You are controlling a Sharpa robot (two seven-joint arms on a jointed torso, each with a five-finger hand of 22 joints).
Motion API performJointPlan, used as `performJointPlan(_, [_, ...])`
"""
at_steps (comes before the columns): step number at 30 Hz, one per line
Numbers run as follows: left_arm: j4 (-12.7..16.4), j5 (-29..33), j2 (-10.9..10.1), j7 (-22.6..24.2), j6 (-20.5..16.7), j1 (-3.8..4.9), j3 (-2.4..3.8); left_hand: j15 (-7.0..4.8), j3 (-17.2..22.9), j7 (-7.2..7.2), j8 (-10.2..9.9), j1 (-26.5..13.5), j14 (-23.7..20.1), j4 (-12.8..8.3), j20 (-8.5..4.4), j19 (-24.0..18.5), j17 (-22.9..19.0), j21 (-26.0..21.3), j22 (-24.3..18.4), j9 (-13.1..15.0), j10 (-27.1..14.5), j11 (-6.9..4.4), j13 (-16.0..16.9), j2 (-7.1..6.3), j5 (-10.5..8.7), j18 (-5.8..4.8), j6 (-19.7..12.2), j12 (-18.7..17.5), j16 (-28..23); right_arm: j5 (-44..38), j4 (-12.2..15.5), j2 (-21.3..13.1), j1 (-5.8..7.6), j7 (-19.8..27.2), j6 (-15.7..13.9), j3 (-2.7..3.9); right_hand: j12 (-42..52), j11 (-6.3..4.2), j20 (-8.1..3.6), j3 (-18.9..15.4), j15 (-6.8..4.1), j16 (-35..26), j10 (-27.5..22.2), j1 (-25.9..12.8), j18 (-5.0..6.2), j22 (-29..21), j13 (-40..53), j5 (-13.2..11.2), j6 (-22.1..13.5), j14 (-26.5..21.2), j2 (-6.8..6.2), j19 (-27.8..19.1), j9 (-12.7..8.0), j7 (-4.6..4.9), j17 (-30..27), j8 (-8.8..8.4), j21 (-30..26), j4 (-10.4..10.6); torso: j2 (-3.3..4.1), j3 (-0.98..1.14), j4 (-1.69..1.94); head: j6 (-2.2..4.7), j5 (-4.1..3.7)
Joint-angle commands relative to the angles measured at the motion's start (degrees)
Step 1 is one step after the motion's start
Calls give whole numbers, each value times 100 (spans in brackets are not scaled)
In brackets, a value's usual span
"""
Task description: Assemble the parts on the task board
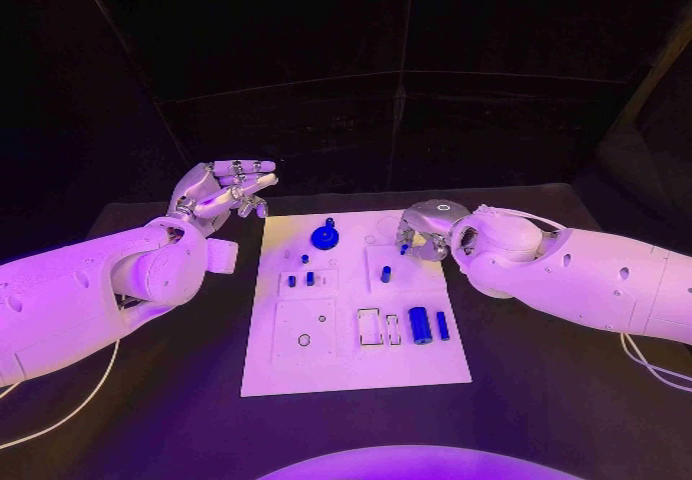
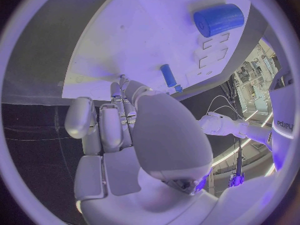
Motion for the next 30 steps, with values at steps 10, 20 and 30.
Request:
performJointPlan(10, [-30,22,-10,87,44,7,5,3,13,2,23,18,-38,-41,9,-32,-11,-43,-12,-3,-60,-2,9,62,-14,62,33,30,-18,39,418,-282,17,-66,-380,12,-31,45,-7,56,-40,24,-9,-67,-69,30,-6,33,6,221,-1,63,-5,10,7,-9,35,-19,0,-4,1,19,1])
performJointPlan(20, [-58,22,8,84,52,7,5,3,13,2,23,18,-38,-41,9,-32,-11,-43,-12,-3,-60,-2,9,62,-14,62,33,30,-18,115,1221,-468,41,61,-752,110,-30,44,-7,123,-40,60,7,-86,-92,130,-3,68,22,232,-23,133,-4,11,51,-7,100,-69,-5,-9,9,61,40])
performJointPlan(30, [-68,22,54,74,52,9,5,3,13,2,23,18,-38,-41,9,-32,-11,-43,-12,-3,-60,-2,9,62,-14,62,33,30,-18,81,1443,-187,54,71,-677,130,-34,49,-5,147,-36,64,9,-124,-93,137,-3,64,25,233,-35,137,-4,16,49,-8,105,-77,-1,-17,3,51,248])
